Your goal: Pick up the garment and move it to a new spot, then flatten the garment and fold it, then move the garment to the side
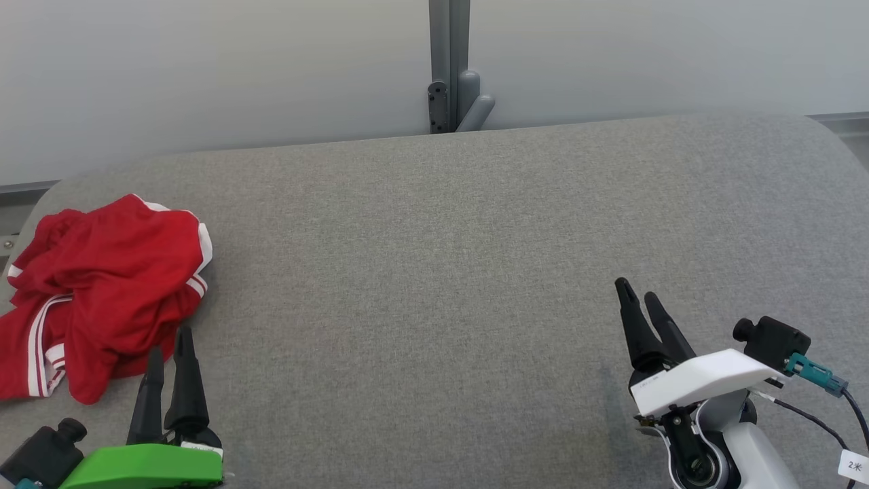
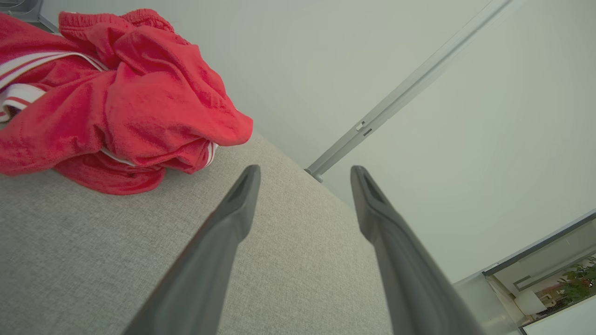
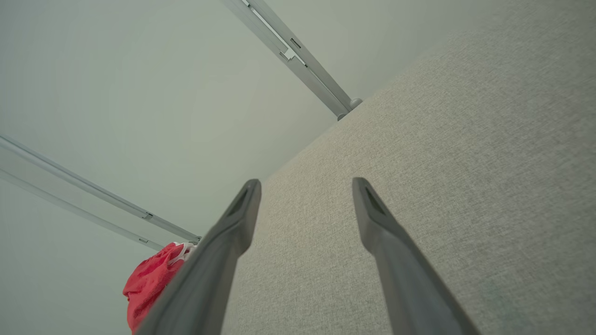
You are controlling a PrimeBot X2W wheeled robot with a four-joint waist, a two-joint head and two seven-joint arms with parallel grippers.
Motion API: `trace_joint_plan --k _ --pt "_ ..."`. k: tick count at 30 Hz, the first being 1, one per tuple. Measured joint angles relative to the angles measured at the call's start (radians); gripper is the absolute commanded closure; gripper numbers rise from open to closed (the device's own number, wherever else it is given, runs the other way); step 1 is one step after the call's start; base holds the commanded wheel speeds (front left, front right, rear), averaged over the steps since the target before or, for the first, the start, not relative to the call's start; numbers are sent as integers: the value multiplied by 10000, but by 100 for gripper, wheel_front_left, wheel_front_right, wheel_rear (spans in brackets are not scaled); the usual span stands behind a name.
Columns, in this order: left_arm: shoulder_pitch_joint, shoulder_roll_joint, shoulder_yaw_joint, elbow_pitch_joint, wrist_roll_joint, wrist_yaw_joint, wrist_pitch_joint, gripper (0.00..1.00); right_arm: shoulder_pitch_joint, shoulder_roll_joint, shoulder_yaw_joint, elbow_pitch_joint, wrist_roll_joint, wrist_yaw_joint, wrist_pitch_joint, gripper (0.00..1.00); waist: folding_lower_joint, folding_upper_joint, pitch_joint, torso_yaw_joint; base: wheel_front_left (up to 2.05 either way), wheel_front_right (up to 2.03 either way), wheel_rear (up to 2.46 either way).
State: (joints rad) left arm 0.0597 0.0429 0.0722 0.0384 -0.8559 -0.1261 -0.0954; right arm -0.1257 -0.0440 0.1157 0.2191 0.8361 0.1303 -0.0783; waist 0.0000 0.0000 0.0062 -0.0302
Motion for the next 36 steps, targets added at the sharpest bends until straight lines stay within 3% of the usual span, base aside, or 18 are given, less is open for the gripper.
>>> trace_joint_plan --k 36 --pt "-92 247 -1110 -548 4217 -8 -876 0 713 -13 -372 -1404 -4063 2 -953 0 0 0 42 -186 0 0 0"
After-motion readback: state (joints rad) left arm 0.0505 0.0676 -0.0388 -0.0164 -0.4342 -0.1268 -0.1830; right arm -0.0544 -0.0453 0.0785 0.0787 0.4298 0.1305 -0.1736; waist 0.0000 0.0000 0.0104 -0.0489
